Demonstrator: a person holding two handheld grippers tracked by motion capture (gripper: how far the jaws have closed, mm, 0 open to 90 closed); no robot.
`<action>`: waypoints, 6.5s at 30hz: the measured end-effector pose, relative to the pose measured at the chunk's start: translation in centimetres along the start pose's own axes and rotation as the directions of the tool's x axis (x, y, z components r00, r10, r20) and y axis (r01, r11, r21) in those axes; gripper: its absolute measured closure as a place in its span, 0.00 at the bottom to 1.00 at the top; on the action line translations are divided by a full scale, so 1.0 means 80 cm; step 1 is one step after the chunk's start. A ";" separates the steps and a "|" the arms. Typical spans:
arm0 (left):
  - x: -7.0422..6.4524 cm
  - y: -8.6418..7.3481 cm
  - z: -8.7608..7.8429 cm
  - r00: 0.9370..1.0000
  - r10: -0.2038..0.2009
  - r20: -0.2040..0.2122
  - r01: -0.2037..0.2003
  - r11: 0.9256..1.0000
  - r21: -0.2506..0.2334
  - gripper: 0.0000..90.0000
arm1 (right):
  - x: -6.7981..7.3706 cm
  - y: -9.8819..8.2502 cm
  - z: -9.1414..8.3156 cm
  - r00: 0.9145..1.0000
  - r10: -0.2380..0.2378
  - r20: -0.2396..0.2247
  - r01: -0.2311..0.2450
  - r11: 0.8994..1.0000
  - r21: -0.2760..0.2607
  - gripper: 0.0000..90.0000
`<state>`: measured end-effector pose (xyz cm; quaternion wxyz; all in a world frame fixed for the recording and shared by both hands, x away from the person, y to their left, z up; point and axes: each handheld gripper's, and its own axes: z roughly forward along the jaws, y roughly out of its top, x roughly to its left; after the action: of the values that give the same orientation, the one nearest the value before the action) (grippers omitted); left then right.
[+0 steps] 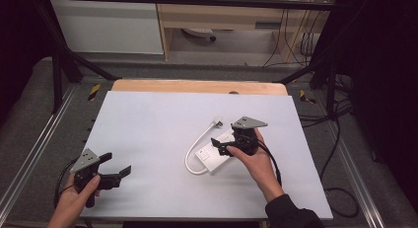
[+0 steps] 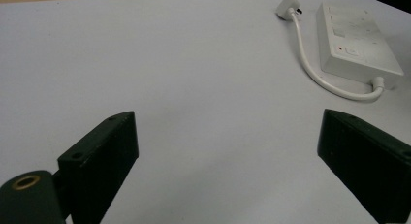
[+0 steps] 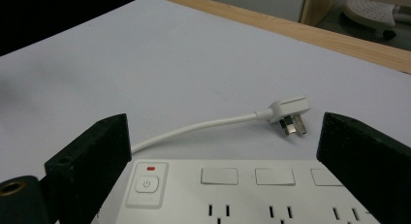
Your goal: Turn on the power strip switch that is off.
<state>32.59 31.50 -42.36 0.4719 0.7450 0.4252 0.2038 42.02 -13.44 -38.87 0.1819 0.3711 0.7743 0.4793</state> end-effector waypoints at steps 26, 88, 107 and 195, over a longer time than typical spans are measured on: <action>0.000 -0.001 0.001 1.000 0.003 0.000 -0.003 1.000 0.006 0.09 | 0.003 -0.006 0.014 0.999 -0.003 -0.037 0.005 0.999 0.045 0.33; 0.002 0.000 -0.001 1.000 0.005 -0.017 -0.005 1.000 0.001 0.09 | 0.010 -0.046 0.050 0.997 0.021 -0.070 -0.018 0.999 0.045 1.00; 0.002 0.000 -0.001 1.000 0.007 -0.013 -0.007 1.000 0.001 0.09 | 0.006 -0.051 0.058 0.999 0.003 -0.034 -0.001 0.998 0.065 1.00; 0.002 -0.001 0.000 1.000 0.009 -0.020 -0.008 1.000 0.007 0.09 | 0.002 -0.051 0.059 0.999 -0.004 -0.040 0.006 0.999 0.045 1.00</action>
<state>32.68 31.63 -42.43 0.4641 0.7463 0.4275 0.2118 43.30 -11.56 -44.64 0.1591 0.3635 0.7892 0.4687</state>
